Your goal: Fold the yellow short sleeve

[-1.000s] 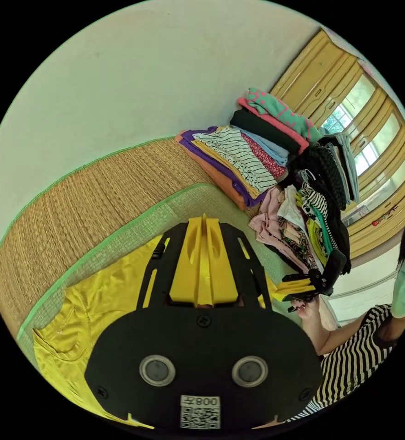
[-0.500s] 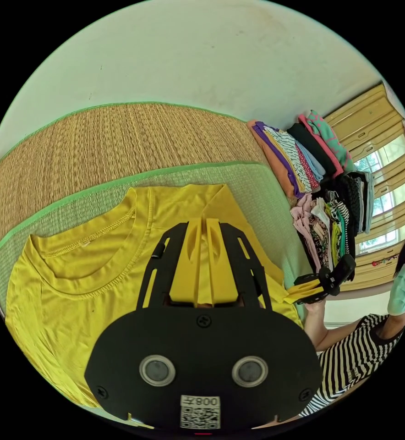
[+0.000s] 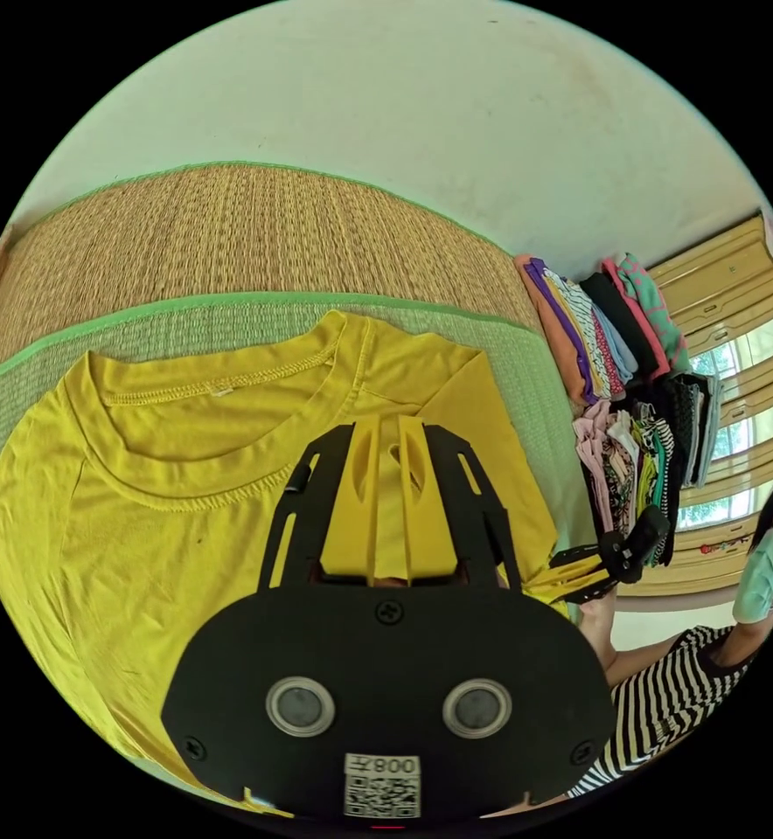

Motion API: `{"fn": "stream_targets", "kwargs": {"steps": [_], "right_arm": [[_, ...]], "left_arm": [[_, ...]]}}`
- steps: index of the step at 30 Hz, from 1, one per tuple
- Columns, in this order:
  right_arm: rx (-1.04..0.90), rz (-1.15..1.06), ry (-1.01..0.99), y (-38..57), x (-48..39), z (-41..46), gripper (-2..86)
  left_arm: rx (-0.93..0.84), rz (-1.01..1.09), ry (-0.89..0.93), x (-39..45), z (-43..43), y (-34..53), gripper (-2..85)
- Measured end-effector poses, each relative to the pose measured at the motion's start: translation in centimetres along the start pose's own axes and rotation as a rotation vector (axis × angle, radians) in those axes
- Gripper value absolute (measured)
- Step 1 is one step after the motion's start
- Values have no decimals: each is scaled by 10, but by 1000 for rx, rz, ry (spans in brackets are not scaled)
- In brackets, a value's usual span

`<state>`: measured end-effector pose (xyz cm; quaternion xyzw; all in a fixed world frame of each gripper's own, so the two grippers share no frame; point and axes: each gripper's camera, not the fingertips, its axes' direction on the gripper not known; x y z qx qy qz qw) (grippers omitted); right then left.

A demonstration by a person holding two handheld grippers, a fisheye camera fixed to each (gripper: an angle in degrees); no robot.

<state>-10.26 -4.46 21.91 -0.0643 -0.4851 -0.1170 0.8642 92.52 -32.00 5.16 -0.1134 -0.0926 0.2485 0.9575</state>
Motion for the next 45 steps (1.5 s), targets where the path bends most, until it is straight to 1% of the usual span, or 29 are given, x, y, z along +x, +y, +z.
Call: {"fn": "stream_targets", "kwargs": {"steps": [3, 5, 7, 9, 11, 13, 15, 16, 18, 20, 24, 28, 30, 32, 36, 38, 40, 41, 45], "right_arm": [[-10, -36, -13, -4, -8, -2, 13], [38, -64, 13, -5, -18, -14, 8], [119, -50, 97, -5, -22, -28, 5], [231, 54, 259, 0, -18, -44, 2], [289, 99, 319, 3, -16, -55, 1], [265, 132, 349, 0, -11, -54, 1], [147, 202, 421, -5, 3, -38, 0], [163, 200, 410, -4, 4, -40, 0], [184, 240, 356, 0, 13, -48, 0], [204, 258, 321, 3, 18, -53, 0], [205, 262, 324, 1, 17, -59, 0], [217, 263, 324, 1, 15, -67, 1], [210, 272, 320, 0, 17, -70, 1], [218, 275, 316, 0, 18, -73, 1], [229, 285, 319, -3, 18, -82, 1], [232, 291, 315, -4, 20, -84, 0], [241, 288, 323, -5, 19, -86, 0], [243, 287, 325, -6, 19, -89, 0], [255, 304, 321, -9, 18, -99, 0]], "left_arm": [[32, 30, 30, 1, 5, 0, 29], [30, 66, 88, 4, 14, -2, 26], [17, 120, 126, 11, 30, -8, 23], [-12, 150, 125, 17, 48, -16, 20], [-41, 174, 124, 22, 67, -24, 17], [-75, 205, 90, 27, 93, -35, 12], [-101, 226, 28, 29, 112, -42, 8], [-122, 233, -15, 29, 123, -46, 7], [-108, 264, -13, 26, 133, -49, 5], [-115, 245, -2, 20, 139, -51, 3], [-129, 261, -29, 11, 151, -44, 2], [-96, 254, 41, -2, 161, -34, 2], [-164, 257, -19, -8, 176, -31, 2], [-137, 256, -34, -13, 178, -26, 2], [-61, 267, 121, -28, 169, 2, 2], [-106, 282, 114, -36, 175, 22, 2], [-251, 285, 6, -52, 196, 50, 2], [-274, 284, -12, -56, 200, 58, 2], [-108, 191, 130, -89, 176, 104, 2]]}}
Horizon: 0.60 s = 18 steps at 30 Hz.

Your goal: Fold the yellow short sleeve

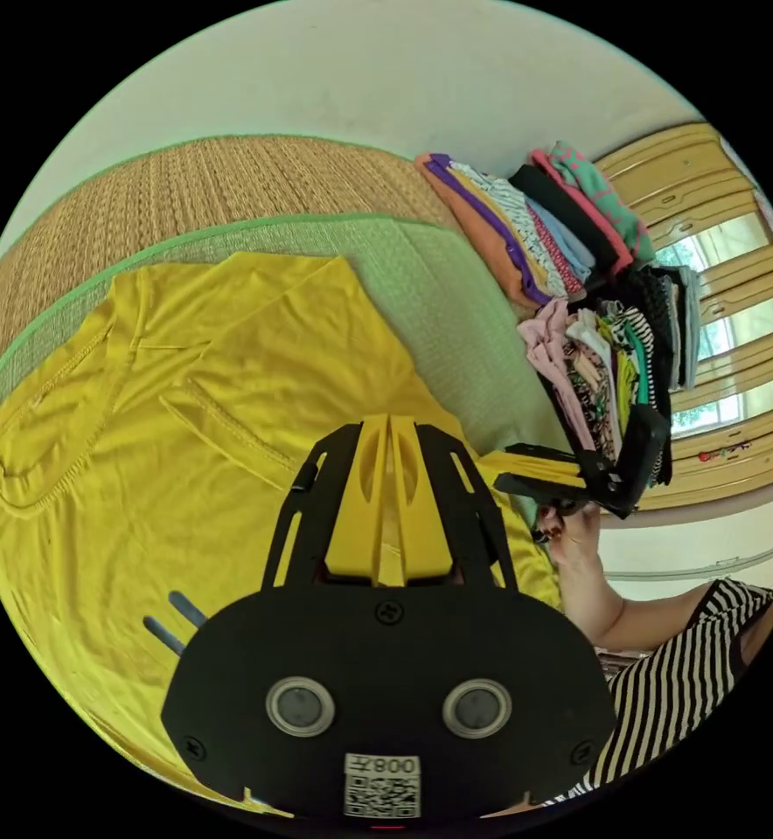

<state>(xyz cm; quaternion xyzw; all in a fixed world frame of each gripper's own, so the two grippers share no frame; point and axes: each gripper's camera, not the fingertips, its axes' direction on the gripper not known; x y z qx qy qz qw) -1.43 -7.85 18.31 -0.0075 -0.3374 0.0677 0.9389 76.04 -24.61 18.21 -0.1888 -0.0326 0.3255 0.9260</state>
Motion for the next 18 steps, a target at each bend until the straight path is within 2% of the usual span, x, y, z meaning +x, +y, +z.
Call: {"fn": "stream_targets", "kwargs": {"steps": [3, 7, 10, 14, 18], "right_arm": [[-1, 28, -26, -8, 5, -6, 1], [-10, 123, -120, -17, 18, -19, 1], [11, 142, -69, -31, 8, -41, 1], [10, 69, -9, -98, -22, -54, 1], [-134, 19, 125, -202, -33, -16, 1]], "left_arm": [[86, -34, 12, -19, -22, 46, 2], [70, -109, 76, -58, -37, 126, 2], [59, -174, 138, -85, -32, 178, 2], [32, -173, 228, -105, -4, 210, 2], [15, -93, 275, -116, 27, 230, 2]]}}
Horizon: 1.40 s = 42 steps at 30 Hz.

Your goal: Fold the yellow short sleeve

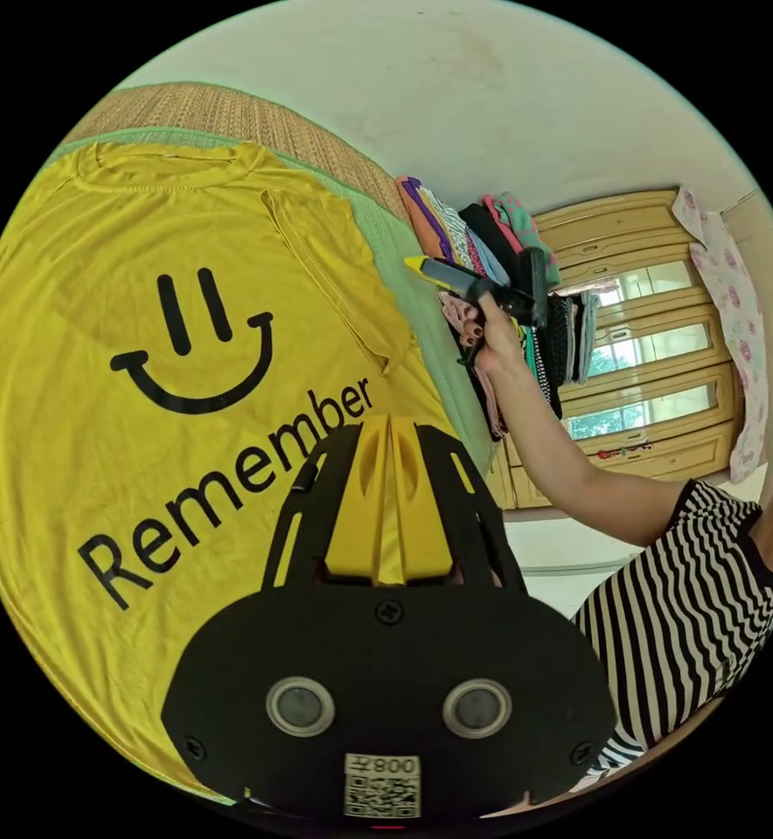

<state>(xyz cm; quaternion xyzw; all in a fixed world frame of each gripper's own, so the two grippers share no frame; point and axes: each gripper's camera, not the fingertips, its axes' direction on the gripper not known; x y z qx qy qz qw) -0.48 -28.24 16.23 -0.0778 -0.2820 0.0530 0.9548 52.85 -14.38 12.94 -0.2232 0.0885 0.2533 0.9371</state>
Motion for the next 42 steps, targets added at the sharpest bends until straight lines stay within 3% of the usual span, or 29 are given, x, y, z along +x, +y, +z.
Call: {"fn": "stream_targets", "kwargs": {"steps": [6, 11, 14, 19, 22, 27, 33, 36, 42], "right_arm": [[-119, 31, 101, -98, -5, 40, 1], [-71, 91, 36, -115, 0, 19, 1], [-40, 77, 48, -112, -14, -5, 1], [30, 1, -82, -97, -65, -45, 7], [-13, -88, -160, -95, -128, -41, 17], [-135, -273, -309, -114, -282, 1, 32], [-241, -511, -331, -153, -470, 47, 46], [-271, -630, -269, -172, -559, 67, 58], [-298, -813, -64, -211, -713, 116, 79]], "left_arm": [[36, -10, 54, -53, 9, 48, 2], [100, -68, 26, -98, -3, 96, 3], [192, -108, -28, -120, -22, 131, 7], [530, -300, -291, -159, -89, 223, 33], [668, -464, -402, -192, -117, 278, 68], [836, -613, -423, -243, -135, 339, 91], [811, -614, -434, -293, -129, 365, 78], [792, -603, -449, -309, -127, 375, 46], [795, -537, -304, -345, -124, 393, 12]]}}
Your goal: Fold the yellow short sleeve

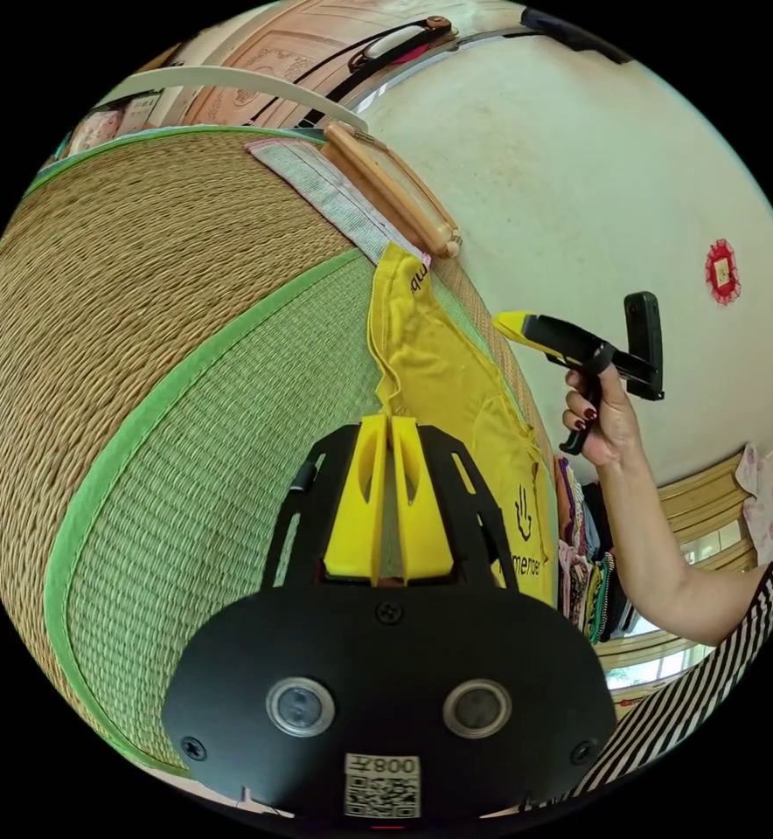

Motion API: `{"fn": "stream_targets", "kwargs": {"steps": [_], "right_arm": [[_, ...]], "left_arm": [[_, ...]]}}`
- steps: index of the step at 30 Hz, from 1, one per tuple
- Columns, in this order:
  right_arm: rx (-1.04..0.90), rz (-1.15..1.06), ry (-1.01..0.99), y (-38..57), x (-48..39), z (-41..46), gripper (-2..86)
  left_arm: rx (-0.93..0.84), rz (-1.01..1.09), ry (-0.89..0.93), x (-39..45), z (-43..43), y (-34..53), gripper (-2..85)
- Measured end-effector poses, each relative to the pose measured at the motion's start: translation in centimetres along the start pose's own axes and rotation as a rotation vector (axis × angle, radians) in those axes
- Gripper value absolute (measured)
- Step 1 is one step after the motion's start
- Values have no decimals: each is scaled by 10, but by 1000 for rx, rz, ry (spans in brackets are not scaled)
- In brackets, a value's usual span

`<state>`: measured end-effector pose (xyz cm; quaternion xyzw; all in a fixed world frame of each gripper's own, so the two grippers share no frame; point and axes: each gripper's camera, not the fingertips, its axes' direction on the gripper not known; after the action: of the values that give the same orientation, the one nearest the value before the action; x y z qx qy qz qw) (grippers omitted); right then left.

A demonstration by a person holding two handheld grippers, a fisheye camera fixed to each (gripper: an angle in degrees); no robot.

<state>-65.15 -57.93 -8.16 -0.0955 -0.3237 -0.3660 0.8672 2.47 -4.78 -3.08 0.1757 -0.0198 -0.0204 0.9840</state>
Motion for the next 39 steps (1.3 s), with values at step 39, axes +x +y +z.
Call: {"fn": "stream_targets", "kwargs": {"steps": [39], "right_arm": [[197, 231, -213, 92, 115, -91, 12]], "left_arm": [[-196, 534, 299, 37, 55, -29, 5]]}}
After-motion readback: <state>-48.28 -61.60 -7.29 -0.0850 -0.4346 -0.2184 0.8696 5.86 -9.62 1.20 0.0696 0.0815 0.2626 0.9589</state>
